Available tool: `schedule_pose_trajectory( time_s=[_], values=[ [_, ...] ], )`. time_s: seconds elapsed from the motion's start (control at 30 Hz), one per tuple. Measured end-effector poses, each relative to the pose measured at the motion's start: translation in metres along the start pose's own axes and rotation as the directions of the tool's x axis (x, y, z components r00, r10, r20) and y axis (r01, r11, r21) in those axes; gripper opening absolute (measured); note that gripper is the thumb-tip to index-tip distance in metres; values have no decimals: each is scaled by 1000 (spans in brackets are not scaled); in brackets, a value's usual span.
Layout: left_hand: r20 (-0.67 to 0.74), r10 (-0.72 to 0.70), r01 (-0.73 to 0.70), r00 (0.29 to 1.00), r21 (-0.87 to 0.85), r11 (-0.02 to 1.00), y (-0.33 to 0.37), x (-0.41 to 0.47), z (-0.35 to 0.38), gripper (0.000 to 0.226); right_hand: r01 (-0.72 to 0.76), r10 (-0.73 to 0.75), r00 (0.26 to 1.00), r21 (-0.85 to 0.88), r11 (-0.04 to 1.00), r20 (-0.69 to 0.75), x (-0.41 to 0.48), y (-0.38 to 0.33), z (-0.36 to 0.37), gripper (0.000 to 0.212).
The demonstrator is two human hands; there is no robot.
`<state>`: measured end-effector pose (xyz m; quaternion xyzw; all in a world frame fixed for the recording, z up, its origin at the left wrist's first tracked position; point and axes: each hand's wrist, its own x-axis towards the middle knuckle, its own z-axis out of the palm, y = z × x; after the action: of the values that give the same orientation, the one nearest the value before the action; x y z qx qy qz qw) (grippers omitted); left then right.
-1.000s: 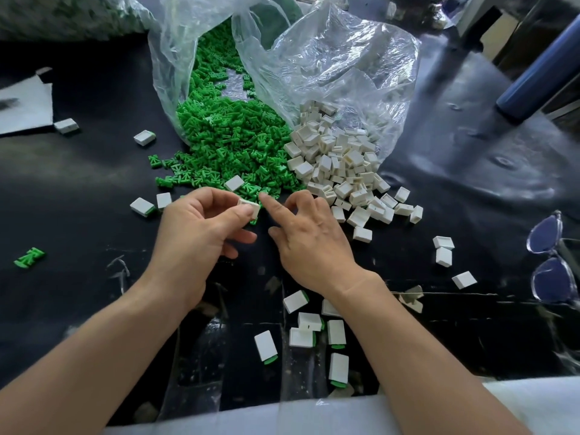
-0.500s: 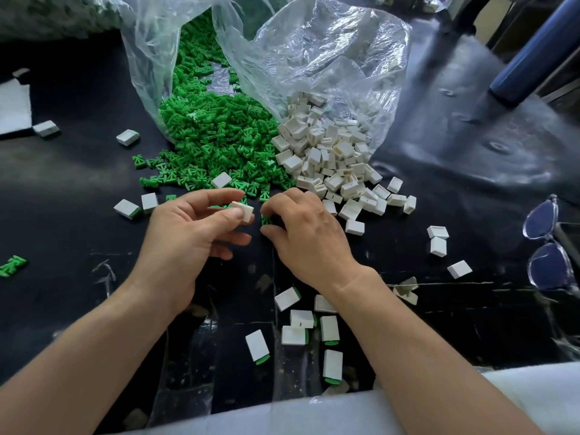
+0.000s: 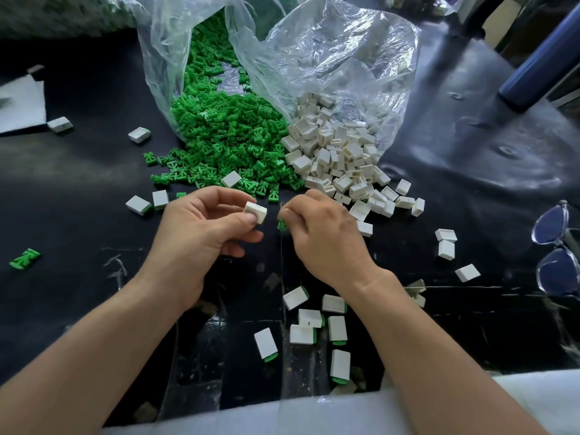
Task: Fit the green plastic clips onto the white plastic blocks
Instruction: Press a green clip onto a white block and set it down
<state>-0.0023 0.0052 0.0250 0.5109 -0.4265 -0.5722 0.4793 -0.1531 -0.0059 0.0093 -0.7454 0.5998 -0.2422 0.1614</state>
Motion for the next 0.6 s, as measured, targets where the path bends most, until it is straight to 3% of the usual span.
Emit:
schedule_pose_trajectory(
  time_s=[0.23, 0.43, 0.6],
  values=[
    [8, 34, -34, 999, 10, 999, -1, 0, 0, 26, -86, 124, 989, 382, 920, -75, 0, -4, -7, 15],
    [14, 44, -45, 999, 45, 998, -2, 0, 1, 32, -65, 130, 987, 509, 859, -92, -1, -4, -7, 22],
    [-6, 62, -61, 998, 89, 994, -4, 1, 1, 23, -53, 129, 987, 568, 822, -96, -2, -7, -6, 18]
  ],
)
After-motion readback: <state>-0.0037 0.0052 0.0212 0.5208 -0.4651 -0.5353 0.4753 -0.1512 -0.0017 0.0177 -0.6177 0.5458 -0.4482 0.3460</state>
